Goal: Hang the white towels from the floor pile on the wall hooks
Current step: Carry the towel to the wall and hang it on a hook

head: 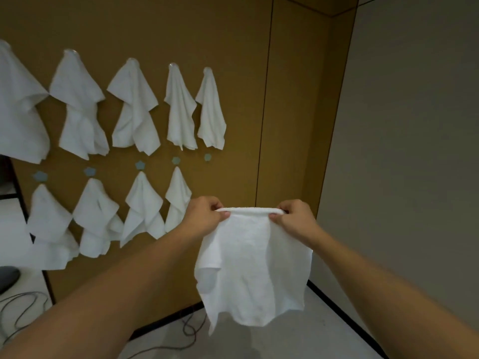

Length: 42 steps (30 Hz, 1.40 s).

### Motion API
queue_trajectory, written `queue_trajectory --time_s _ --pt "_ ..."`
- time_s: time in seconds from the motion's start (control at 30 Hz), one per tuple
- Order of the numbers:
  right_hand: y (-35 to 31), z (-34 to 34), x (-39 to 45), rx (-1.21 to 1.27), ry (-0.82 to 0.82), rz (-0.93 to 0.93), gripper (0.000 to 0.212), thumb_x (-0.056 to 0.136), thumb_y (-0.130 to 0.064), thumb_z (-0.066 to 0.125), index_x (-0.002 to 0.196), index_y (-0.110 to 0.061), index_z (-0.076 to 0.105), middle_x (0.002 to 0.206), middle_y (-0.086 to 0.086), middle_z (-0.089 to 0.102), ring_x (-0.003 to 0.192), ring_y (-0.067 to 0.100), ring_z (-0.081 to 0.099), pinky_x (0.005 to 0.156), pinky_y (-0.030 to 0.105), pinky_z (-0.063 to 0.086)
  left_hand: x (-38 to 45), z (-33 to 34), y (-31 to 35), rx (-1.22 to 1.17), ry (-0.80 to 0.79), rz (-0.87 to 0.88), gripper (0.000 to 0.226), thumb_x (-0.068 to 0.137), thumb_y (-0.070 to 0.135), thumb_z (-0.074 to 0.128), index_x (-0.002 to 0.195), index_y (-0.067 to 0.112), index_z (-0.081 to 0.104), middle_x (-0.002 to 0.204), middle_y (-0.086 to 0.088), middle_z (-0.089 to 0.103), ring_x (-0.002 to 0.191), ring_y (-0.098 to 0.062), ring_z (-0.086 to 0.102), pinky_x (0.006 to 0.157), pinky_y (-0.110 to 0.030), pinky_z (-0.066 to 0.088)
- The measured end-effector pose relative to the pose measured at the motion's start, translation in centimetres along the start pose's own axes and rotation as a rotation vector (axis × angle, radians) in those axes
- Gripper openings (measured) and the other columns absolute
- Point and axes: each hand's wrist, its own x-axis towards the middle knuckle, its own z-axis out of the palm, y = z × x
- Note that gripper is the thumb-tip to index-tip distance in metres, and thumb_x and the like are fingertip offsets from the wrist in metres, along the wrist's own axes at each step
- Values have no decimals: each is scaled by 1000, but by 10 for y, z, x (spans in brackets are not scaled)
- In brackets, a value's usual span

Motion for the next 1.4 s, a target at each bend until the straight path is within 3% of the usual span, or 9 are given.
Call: queue_trajectory --time_s 0.2,0.37,0.57,0.7,0.8,0.93,1.1,1.27,1.4 --pt "40 31 123 86 -26 -127 25 92 -32 59 85 -9 69 84 8 66 78 21 62 69 34 50 98 33 -31 44 128 -39 15 86 35 68 75 27 62 79 7 63 77 -10 57 59 -21 36" --pt "64 44 232 106 -169 -172 24 91 -31 62 69 -20 61 69 -5 60 64 9 56 53 26 38 180 51 -46 139 185 -93 14 87 28 67 88 15 70 88 -1 68 87 -17 61 76 -29 47" --pt "81 66 344 169 -229 -270 25 89 -33 63 67 -23 64 65 -10 62 63 7 60 55 25 42 258 61 -63 75 220 -163 11 90 20 65 88 29 58 92 -1 66 82 -15 59 64 -25 41" --pt "92 96 401 222 -134 -360 20 88 -23 67 69 -26 61 64 -12 58 58 -1 54 55 24 39 308 68 -89 101 216 -115 28 89 2 58 77 27 53 78 9 61 71 -4 54 59 -12 39" --pt "101 122 440 187 -7 -519 10 89 -16 65 85 -20 56 67 -10 54 59 4 50 52 22 39 351 73 -119 120 176 -51 43 82 -13 53 66 25 64 77 10 65 78 -2 57 77 -15 39" --pt "106 162 492 53 145 -731 17 81 4 65 84 -12 58 59 -9 45 50 7 41 48 13 29 416 81 -169 163 175 -17 40 92 -6 50 89 23 77 107 12 66 99 -2 54 88 -5 32" --pt "104 218 574 -199 222 -926 28 68 7 74 89 -11 77 62 8 66 45 23 59 44 27 50 495 86 -229 298 185 31 42 90 -10 46 106 16 75 121 -3 64 112 -17 56 93 -8 30" --pt "100 263 645 -490 144 -801 39 62 -7 86 97 -24 79 56 6 63 37 21 55 41 20 42 566 90 -271 433 124 17 60 83 -14 44 129 20 61 139 -6 52 128 -24 47 106 -22 31" --pt "95 292 690 -510 91 -689 38 90 -16 59 125 -27 67 73 10 68 57 26 62 55 28 44 607 100 -291 522 95 26 64 85 -11 44 142 19 47 148 -7 41 130 -28 44 108 -32 36"
